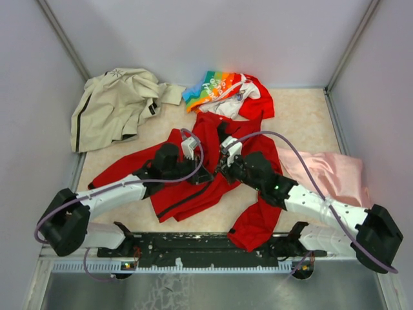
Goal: Zip up the jacket
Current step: Zip the zipper on the jacket.
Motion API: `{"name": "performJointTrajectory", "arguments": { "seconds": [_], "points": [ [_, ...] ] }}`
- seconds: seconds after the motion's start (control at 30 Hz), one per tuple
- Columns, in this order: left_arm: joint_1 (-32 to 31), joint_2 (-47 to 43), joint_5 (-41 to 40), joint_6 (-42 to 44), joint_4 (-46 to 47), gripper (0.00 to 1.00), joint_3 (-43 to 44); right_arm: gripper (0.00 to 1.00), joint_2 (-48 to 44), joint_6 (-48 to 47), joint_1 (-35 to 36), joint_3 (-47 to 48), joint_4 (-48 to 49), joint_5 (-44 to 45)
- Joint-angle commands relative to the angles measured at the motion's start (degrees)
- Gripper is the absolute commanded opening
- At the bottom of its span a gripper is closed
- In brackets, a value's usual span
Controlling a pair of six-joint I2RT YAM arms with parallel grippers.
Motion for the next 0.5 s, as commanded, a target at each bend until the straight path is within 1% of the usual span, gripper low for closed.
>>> {"name": "performJointTrajectory", "arguments": {
  "seconds": [0.0, 0.07, 0.17, 0.33, 0.47],
  "points": [
    [-1.38, -3.42, -1.66, 1.58, -5.18, 0.00, 0.08, 0.00, -0.21, -5.14, 0.44, 5.15, 1.76, 9.97],
    [-1.83, -5.67, -2.03, 1.65, -7.28, 0.00, -1.54, 0.00, 0.78, -6.70, -0.30, 6.11, 1.04, 12.99],
    [-2.11, -9.50, -2.33, 1.05, -10.03, 0.00, -4.10, 0.00, 2.64, -7.64, -2.30, 7.50, 1.04, 15.12],
    [-2.12, -16.21, -4.56, 0.36, -15.91, 0.00, -7.74, 0.00, 4.80, -7.93, -6.49, 8.50, 2.72, 15.56],
    [-2.07, -19.89, -7.09, -0.88, -20.15, 0.00, -9.72, 0.00, 6.10, -8.37, -9.74, 9.59, 3.78, 15.97]
  ]
}}
